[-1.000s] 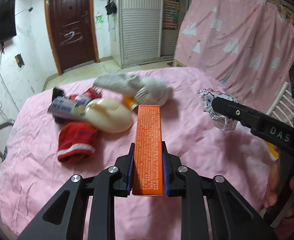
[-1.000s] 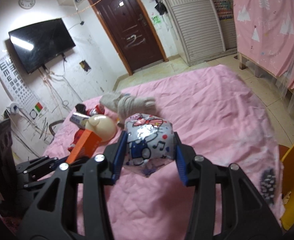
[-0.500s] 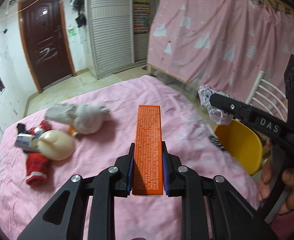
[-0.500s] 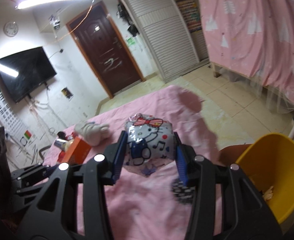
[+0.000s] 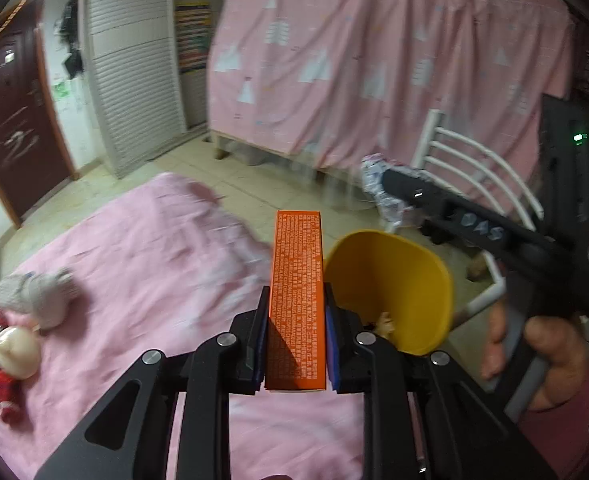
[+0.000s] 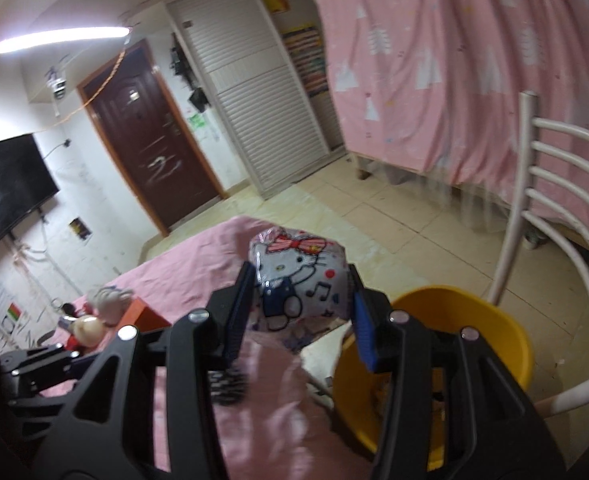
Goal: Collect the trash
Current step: 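Carry the orange box and Hello Kitty package over the yellow bin and release both, then move both open tools back over the bed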
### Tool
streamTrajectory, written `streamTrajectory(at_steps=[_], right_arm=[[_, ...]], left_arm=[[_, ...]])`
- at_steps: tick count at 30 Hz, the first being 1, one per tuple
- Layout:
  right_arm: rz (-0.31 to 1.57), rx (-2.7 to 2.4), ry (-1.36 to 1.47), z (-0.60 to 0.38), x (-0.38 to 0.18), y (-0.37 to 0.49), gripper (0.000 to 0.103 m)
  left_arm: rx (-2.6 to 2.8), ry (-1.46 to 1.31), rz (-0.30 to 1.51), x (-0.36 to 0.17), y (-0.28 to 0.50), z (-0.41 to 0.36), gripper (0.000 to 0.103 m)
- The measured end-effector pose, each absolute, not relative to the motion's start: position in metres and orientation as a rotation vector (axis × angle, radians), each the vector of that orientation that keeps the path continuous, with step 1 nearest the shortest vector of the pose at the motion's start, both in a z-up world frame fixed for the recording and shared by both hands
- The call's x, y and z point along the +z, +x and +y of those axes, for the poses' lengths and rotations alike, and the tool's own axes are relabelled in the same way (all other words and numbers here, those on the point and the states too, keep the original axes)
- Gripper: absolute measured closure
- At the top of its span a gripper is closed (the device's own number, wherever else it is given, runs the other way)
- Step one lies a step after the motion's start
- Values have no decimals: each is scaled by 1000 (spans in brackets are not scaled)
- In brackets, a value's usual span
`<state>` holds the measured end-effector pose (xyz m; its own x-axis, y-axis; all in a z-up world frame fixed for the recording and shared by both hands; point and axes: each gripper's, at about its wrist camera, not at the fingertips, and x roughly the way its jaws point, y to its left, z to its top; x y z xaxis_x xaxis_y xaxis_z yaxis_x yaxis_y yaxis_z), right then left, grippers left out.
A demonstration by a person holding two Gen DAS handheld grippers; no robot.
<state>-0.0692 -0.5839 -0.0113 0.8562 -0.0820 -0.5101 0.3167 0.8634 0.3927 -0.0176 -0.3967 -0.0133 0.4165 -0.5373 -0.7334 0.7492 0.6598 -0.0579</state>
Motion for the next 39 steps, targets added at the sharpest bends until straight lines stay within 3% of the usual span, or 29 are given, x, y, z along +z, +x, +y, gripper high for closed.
streamTrajectory(at_steps=[9, 13, 14, 16, 17, 18, 29, 39], right_arm=[[502, -298, 573, -631, -31, -86, 56], [492, -328, 602, -645, -33, -92, 42], [487, -335, 611, -649, -34, -94, 40], [479, -347, 620, -653, -34, -97, 40], [474, -354, 624, -655, -34, -99, 40], [472, -357, 628, -657, -34, -99, 40], [496, -338, 624, -642, -36, -85, 39], [527, -248, 564, -592, -22, -47, 34]], left_arm=[[-900, 325, 881, -33, -26, -468, 90], [-941, 334, 891, -40, -30, -492, 89], [-948, 337, 889, -41, -31, -497, 87], [-958, 345, 889, -44, -33, -506, 74], [-964, 345, 892, -45, -33, -508, 61], [-967, 344, 893, -45, -34, -509, 55], [-939, 326, 877, -37, -28, -485, 55], [-835, 240, 819, -6, 0, -415, 55]])
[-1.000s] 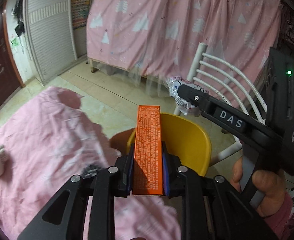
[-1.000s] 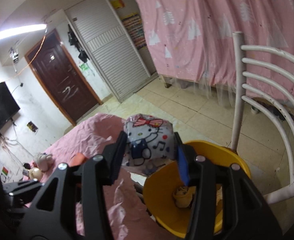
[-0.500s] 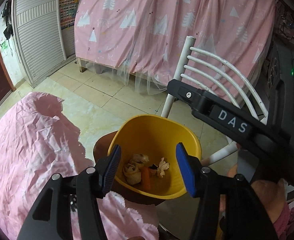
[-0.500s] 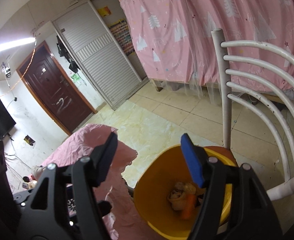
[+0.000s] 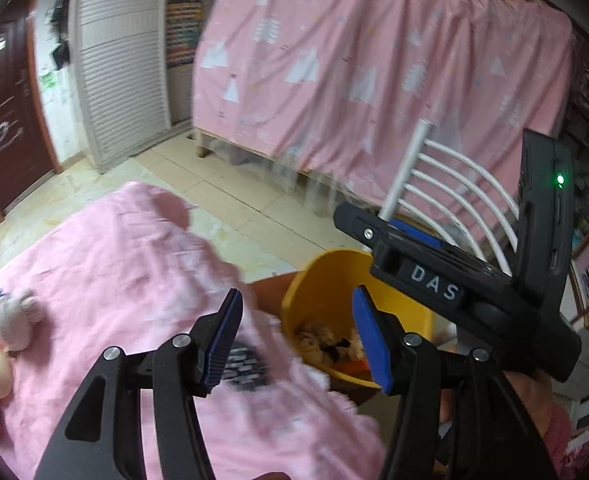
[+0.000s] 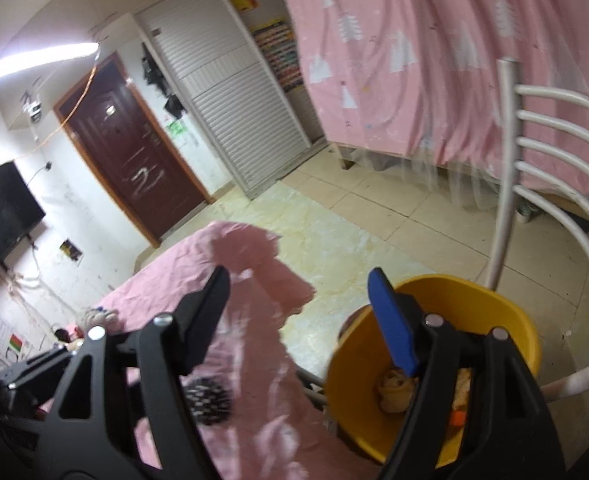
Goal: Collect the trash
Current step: 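Move both open tools back over the bed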
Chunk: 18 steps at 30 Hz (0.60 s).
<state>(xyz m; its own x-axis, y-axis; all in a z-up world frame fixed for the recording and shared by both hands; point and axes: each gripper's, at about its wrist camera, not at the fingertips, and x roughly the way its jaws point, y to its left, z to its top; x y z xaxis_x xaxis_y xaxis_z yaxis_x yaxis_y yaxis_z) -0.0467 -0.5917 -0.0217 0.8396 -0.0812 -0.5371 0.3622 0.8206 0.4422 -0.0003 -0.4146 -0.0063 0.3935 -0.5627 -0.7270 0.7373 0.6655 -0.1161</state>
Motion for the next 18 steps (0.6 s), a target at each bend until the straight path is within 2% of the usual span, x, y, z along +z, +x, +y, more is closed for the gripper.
streamTrajectory(at_steps=[5, 8, 18], right_arm=[[553, -180, 506, -549, -12, -19, 34], [571, -147, 477, -526, -9, -4, 29], [628, -26, 374, -441, -1, 46, 29]], left_arm=[[-734, 206, 783, 5, 20, -364, 45], [-668, 189, 765, 9, 30, -330, 39], [-483, 132, 755, 10, 59, -231, 35]])
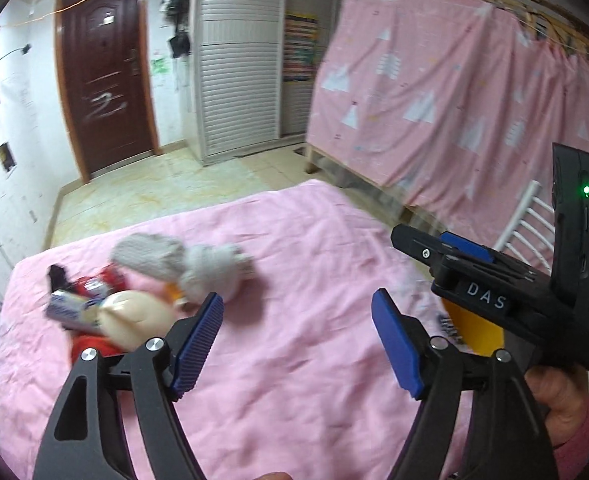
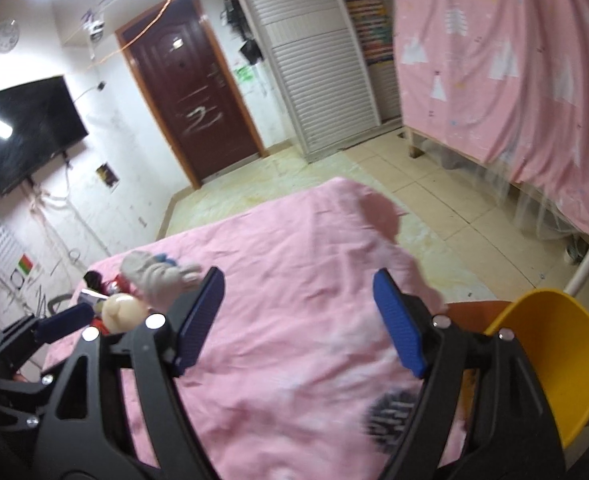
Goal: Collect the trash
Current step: 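Move both open tools back over the bed, then grasp the red-and-white knit sock with the left tool while the right tool grasps the grey knit glove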
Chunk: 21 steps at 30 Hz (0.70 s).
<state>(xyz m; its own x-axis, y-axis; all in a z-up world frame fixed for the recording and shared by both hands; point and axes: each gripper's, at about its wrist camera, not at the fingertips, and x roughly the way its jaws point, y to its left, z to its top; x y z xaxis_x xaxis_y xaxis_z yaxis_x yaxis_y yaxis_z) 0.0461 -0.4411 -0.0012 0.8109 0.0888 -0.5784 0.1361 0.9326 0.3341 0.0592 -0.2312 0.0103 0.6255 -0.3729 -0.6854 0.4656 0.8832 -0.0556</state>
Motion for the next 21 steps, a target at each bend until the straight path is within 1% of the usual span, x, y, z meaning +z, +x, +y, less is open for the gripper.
streamTrajectory(at_steps=[7, 13, 16, 18, 21], right_arm=[[674, 49, 303, -394, -2, 76, 29], [702, 103, 251, -361, -6, 94, 29], [720, 128, 228, -347, -9, 104, 28], [726, 140, 216, -338, -10, 109, 24], [738, 159, 191, -325, -13, 117, 24]], left_arm=[[-364, 103, 769, 1, 73, -178, 34], [-276, 76, 796, -9, 85, -136, 30], [-239, 59, 808, -15, 91, -117, 27], [-225, 48, 818, -19, 94, -106, 25], [-214, 42, 835, -28, 96, -98, 23]])
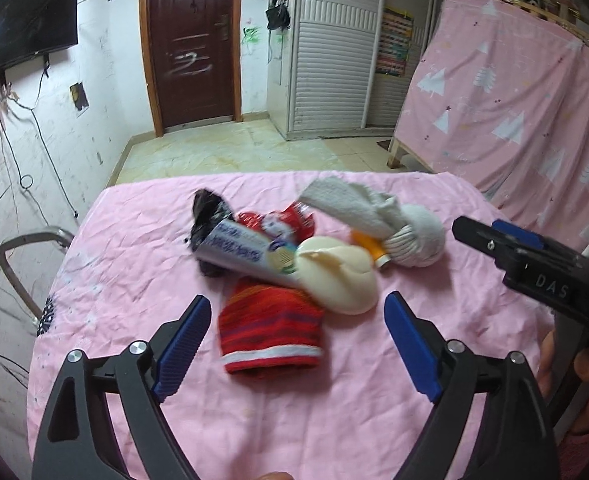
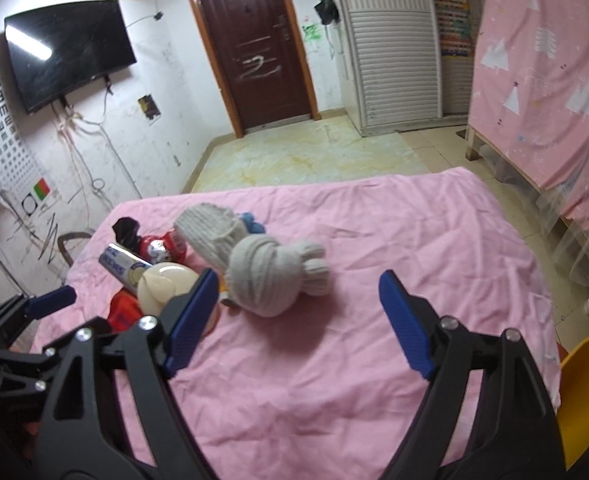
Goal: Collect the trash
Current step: 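Grasp the red-and-white knit sock with the left tool while the right tool grasps the grey knit glove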
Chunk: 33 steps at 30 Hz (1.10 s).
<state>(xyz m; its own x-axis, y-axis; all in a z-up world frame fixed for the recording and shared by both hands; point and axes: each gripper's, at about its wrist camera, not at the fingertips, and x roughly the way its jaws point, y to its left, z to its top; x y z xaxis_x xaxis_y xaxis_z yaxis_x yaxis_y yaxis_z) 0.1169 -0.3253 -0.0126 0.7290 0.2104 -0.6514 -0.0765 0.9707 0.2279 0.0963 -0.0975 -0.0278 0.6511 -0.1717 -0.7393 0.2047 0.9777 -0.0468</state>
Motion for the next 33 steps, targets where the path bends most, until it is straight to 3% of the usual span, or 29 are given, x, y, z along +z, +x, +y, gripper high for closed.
streamTrajectory(at_steps=[15, 19, 21, 27, 33], right_arm=[[850, 189, 170, -295, -49, 162, 18], [873, 214, 216, -300, -54, 166, 19], [880, 218, 233, -301, -55, 168, 29], [872, 247, 280, -308, -57, 165, 38], [839, 265, 317, -314, -53, 159, 40]], left_arm=[[-226, 27, 941, -71, 117, -76, 24], [-219, 42, 932, -77, 117, -77, 37], [-226, 39, 922, -76, 116, -79, 49], [-207, 25, 896, -74, 111, -81, 76], [-213, -3, 854, -63, 96, -69, 83]])
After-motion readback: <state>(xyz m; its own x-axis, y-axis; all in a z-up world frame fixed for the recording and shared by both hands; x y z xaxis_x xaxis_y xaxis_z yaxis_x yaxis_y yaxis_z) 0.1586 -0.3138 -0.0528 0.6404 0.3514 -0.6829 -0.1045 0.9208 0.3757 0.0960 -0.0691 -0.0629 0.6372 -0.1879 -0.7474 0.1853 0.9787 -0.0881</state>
